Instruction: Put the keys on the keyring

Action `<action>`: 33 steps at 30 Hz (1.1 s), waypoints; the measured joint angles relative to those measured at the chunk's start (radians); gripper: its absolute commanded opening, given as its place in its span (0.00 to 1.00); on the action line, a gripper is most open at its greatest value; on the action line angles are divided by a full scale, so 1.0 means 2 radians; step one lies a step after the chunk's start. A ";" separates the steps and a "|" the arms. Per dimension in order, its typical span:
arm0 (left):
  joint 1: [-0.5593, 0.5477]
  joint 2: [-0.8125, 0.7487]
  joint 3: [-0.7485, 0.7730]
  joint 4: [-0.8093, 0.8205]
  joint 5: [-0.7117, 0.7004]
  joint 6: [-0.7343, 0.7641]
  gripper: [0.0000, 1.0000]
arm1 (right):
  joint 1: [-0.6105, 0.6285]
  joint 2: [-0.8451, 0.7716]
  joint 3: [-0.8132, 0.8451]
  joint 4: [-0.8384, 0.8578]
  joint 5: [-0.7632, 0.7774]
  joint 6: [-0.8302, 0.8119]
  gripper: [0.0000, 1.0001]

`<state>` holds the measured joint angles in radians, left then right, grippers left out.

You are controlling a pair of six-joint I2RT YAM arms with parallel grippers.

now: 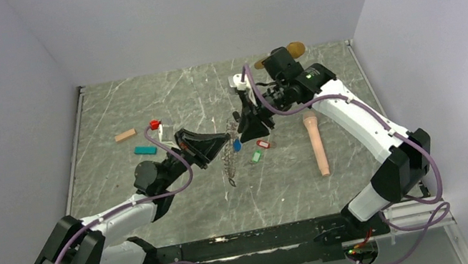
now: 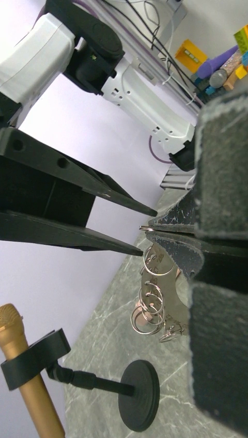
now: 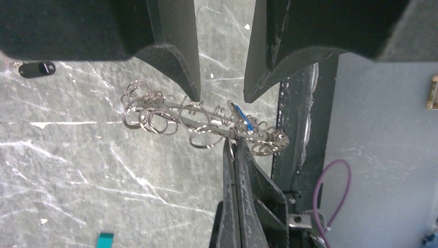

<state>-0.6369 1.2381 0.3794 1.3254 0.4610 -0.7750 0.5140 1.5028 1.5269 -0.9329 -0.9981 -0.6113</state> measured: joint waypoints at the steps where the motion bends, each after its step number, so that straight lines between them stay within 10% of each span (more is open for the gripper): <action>1: 0.001 0.007 0.000 0.009 0.007 0.000 0.00 | -0.001 -0.002 0.000 0.002 -0.007 0.003 0.36; 17: 0.003 0.031 0.000 0.035 0.043 0.000 0.00 | 0.002 0.001 -0.024 0.047 -0.044 0.056 0.27; 23: 0.003 0.031 0.000 0.034 0.042 0.000 0.00 | 0.012 0.002 -0.026 0.049 -0.045 0.062 0.01; 28: 0.004 0.029 0.000 0.028 0.044 0.002 0.00 | 0.014 0.005 -0.026 0.048 -0.044 0.060 0.00; 33: 0.009 0.012 -0.006 0.016 0.050 0.006 0.17 | 0.016 0.007 -0.022 0.039 -0.044 0.041 0.00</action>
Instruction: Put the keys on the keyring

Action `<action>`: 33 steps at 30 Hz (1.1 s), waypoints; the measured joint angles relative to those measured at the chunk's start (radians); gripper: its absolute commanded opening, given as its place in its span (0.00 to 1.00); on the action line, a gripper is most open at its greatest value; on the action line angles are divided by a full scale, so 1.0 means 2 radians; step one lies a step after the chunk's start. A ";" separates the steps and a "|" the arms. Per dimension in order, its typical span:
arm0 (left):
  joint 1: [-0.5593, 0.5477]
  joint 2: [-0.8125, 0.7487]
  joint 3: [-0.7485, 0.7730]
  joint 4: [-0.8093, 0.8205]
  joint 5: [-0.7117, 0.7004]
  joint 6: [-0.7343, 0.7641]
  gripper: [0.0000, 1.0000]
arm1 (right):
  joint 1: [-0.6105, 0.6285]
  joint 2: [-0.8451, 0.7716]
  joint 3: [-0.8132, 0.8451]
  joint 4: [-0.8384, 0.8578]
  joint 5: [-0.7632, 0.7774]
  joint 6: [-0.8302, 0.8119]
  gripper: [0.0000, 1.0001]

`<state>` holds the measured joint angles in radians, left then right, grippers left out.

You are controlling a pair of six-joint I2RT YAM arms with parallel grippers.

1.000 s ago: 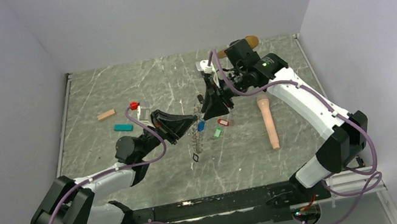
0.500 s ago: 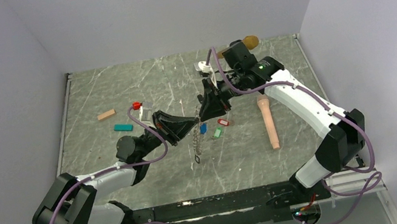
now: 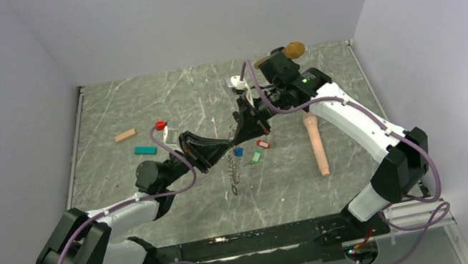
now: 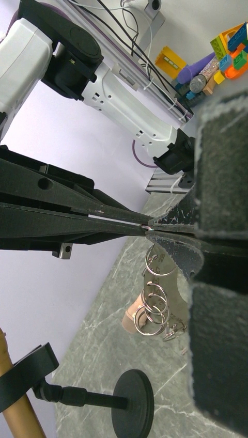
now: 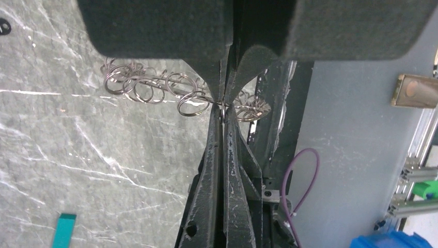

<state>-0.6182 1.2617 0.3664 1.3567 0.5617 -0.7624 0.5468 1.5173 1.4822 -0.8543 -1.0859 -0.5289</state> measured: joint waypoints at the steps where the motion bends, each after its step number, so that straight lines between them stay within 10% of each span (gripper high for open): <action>1: 0.003 -0.006 -0.003 -0.003 0.002 0.001 0.22 | 0.003 0.002 0.002 -0.003 0.000 -0.005 0.00; 11: 0.044 -0.125 0.000 -0.126 0.054 0.065 0.37 | 0.007 0.020 0.020 -0.064 0.014 -0.050 0.00; 23: 0.034 -0.147 0.178 -0.562 0.126 0.325 0.38 | 0.046 0.069 0.115 -0.189 0.123 -0.142 0.00; 33: -0.021 -0.116 0.185 -0.633 0.087 0.384 0.37 | 0.051 0.083 0.135 -0.222 0.150 -0.158 0.00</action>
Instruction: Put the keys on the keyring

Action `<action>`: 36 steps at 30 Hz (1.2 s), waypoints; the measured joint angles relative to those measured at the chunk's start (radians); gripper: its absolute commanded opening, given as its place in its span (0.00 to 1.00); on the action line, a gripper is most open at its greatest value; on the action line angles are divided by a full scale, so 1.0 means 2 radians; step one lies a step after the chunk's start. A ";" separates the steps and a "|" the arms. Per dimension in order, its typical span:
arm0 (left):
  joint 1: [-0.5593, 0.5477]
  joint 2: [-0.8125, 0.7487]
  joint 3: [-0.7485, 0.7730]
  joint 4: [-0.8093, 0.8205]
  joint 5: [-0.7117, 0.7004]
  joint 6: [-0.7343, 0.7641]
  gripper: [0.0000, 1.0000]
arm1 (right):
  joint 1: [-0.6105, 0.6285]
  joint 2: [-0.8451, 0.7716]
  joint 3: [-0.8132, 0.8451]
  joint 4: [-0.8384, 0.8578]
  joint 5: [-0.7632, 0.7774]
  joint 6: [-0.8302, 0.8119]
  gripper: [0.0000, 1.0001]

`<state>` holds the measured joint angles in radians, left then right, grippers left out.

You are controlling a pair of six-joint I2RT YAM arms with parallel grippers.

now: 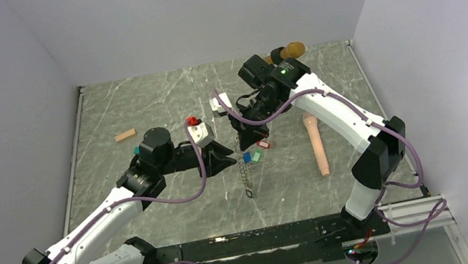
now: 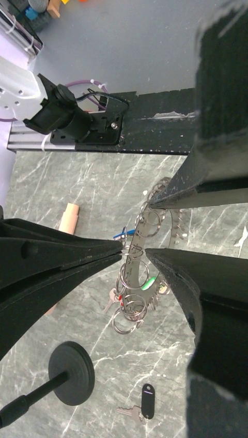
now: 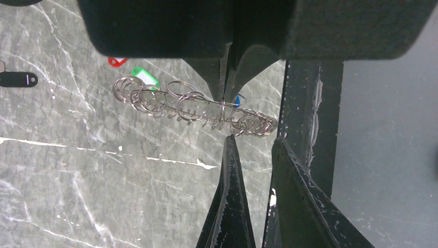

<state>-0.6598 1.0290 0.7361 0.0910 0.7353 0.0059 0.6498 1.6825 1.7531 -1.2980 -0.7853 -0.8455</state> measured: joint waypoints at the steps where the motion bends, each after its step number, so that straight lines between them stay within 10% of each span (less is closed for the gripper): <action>1: -0.003 0.003 0.001 0.000 -0.005 0.001 0.37 | 0.000 0.000 0.000 -0.001 0.000 0.000 0.00; 14: -0.020 0.033 0.020 0.006 -0.056 0.004 0.30 | 0.001 0.000 0.000 -0.002 0.000 -0.001 0.00; 20: -0.024 0.044 0.030 0.006 -0.058 0.005 0.00 | 0.002 0.000 0.000 -0.002 0.000 -0.003 0.00; 36: -0.026 -0.007 -0.024 0.068 -0.097 -0.053 0.00 | -0.008 -0.001 -0.009 0.011 -0.053 0.006 0.21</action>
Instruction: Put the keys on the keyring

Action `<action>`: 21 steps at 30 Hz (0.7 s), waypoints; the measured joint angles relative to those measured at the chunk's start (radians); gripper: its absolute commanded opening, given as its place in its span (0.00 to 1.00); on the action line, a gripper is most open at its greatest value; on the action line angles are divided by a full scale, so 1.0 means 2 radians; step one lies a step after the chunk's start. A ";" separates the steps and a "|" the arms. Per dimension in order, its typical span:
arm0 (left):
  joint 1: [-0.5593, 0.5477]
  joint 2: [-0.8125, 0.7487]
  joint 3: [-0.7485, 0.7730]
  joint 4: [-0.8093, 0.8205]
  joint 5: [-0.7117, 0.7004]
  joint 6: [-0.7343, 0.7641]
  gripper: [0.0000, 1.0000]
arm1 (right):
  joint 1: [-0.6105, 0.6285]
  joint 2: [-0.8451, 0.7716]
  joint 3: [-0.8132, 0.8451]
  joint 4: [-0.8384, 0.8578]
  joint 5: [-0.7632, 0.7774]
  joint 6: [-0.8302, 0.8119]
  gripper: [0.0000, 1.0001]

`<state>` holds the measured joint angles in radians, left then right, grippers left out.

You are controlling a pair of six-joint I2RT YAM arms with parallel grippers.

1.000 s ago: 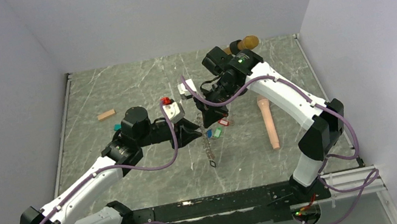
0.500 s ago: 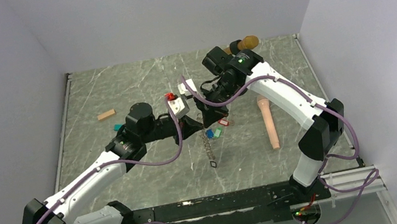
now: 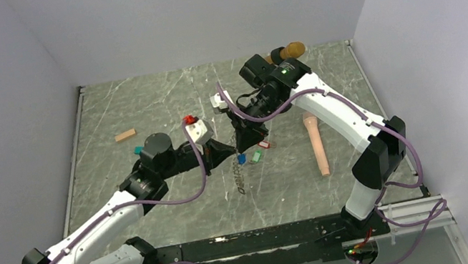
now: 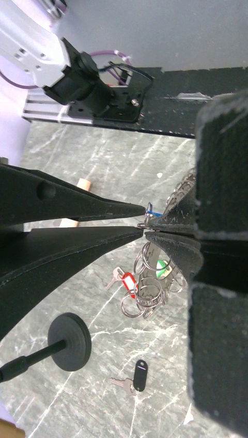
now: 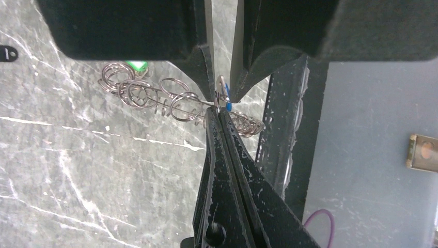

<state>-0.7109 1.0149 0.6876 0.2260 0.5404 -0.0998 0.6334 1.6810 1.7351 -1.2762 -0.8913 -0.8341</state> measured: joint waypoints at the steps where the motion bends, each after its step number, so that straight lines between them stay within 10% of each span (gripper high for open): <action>1: 0.000 -0.003 -0.008 0.015 -0.004 -0.012 0.00 | -0.002 0.000 -0.004 0.003 -0.007 0.001 0.21; 16: -0.005 0.001 -0.087 0.225 -0.072 -0.170 0.00 | -0.013 -0.022 -0.058 0.082 -0.054 0.059 0.03; 21: -0.006 0.004 -0.095 0.249 -0.084 -0.179 0.00 | -0.019 -0.025 -0.063 0.097 -0.063 0.075 0.11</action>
<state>-0.7231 1.0225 0.4980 0.7231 0.3717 -0.4580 0.5949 1.6314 1.6089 -1.0828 -1.0164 -0.6849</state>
